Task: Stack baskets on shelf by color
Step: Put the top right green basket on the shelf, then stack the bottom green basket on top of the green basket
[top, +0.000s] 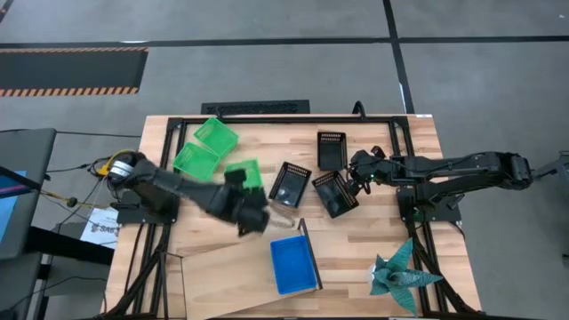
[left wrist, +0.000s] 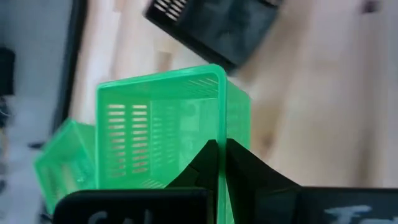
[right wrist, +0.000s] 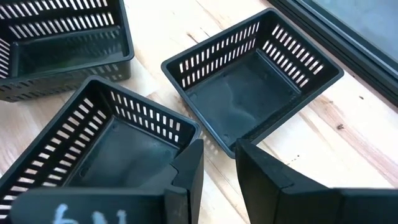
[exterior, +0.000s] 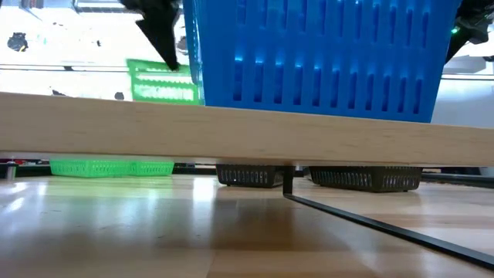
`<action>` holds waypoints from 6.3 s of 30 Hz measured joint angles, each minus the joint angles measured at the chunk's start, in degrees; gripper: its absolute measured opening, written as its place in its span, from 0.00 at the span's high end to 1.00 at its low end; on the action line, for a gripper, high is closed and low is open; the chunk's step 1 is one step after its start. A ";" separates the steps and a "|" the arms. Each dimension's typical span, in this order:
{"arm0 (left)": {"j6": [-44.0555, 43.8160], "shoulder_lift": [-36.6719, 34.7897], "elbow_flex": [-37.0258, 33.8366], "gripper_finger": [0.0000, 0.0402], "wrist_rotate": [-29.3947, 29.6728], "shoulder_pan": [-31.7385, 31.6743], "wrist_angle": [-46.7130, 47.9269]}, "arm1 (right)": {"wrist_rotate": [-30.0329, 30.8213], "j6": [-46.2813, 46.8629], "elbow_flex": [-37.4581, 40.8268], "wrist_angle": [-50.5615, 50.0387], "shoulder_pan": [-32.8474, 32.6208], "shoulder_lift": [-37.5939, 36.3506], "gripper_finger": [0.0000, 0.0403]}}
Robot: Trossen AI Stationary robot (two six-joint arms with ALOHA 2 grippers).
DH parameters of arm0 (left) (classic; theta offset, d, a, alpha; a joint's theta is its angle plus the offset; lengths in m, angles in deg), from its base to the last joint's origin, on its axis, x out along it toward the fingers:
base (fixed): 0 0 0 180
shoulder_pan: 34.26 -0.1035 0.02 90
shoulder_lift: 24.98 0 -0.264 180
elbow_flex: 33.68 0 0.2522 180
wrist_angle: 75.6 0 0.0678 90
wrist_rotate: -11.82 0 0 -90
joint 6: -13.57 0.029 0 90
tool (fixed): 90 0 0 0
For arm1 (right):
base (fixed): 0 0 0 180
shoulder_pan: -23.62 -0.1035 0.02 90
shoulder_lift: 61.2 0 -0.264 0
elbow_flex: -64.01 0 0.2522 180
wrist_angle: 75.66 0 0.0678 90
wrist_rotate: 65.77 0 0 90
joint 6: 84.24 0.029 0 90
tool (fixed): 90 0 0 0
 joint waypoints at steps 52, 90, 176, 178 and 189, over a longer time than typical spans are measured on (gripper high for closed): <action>-27.55 2.45 0.05 0.99 -11.11 22.99 -25.65 | -1.20 3.14 0.00 0.29 0.00 -0.02 0.71; -23.71 2.40 0.03 0.86 -13.98 22.97 -31.44 | -1.25 3.14 0.00 0.24 0.00 -0.02 0.71; -47.62 6.69 -2.21 0.82 -32.17 23.80 -22.14 | -1.22 1.54 0.00 0.50 0.00 -0.02 0.71; -46.32 5.58 -1.94 0.82 -31.94 23.67 -21.34 | -1.22 1.57 0.00 0.54 0.00 -0.02 0.71; -41.05 -5.05 -1.79 0.81 -2.82 21.11 -6.06 | -1.22 1.54 0.00 0.52 0.00 -0.01 0.71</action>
